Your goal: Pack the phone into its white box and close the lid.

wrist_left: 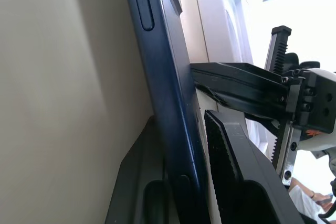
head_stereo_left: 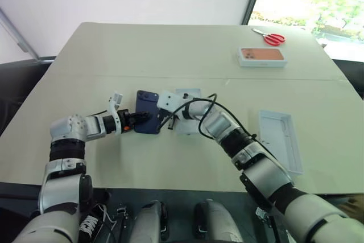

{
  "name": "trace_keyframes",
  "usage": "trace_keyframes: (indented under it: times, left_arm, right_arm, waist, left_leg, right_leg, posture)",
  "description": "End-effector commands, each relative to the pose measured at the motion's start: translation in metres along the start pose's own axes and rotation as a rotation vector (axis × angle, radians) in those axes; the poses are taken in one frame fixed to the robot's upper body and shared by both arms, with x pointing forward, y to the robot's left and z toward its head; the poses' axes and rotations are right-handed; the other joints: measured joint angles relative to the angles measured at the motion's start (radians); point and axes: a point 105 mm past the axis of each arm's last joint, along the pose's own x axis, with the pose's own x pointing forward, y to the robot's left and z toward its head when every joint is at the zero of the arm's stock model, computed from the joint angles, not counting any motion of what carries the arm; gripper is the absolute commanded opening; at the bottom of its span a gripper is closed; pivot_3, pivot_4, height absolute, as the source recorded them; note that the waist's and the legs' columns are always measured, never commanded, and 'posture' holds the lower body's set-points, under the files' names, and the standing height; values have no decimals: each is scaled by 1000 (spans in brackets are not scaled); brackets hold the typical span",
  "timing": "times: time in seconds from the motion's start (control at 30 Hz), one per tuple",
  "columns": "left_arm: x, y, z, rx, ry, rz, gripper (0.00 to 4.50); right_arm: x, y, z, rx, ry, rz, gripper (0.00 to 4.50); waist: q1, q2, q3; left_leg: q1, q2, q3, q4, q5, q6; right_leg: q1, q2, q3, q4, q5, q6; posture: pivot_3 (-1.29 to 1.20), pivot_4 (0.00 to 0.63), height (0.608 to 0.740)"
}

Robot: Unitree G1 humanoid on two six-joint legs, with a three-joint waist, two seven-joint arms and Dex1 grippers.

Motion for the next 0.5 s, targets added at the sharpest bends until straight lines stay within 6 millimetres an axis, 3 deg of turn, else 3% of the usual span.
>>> trace_keyframes:
  times: [0.03, 0.2, 0.37, 0.43, 0.5]
  left_arm:
    - [-1, 14, -14, -61, 25, 54, 14]
    - [-4, 10, -18, -81, 16, 11, 14]
    - [-11, 2, -12, -136, -41, -53, 14]
    - [-16, -1, -6, -166, -90, -89, 0]
    - [-21, -5, -1, -219, -133, -141, 0]
  right_arm:
    - [-2, -4, 9, -11, -31, -15, 0]
    - [-6, -4, 15, -11, -72, -20, 0]
    - [-36, -19, 55, 193, -298, 6, 0]
    - [-57, -21, 74, 295, -418, 84, 531]
    - [-69, -23, 76, 300, -433, 103, 1329]
  waist:
    - [-4, 0, 0]
    - [-9, 0, 0]
    - [-22, 0, 0]
    - [-22, 0, 1]
    - [-22, 0, 1]
  left_leg:
    - [0, 0, 0, 0, 0, -1]
    - [0, 0, 0, 0, 0, -1]
    - [0, 0, 0, -1, -1, -1]
    - [0, 0, 0, -1, 0, -1]
    - [0, 0, 0, -2, 0, -1]
  right_leg:
    - [0, 0, 0, 0, 0, 0]
    - [0, 0, 0, 0, 0, 0]
    - [0, 0, 0, -1, 0, 0]
    - [0, 0, 0, -1, 0, 0]
    - [-1, 0, 0, -1, 0, 0]
  posture:
    - [0, 150, 740]
    - [0, 150, 740]
    - [0, 150, 740]
    - [0, 150, 740]
    - [0, 150, 740]
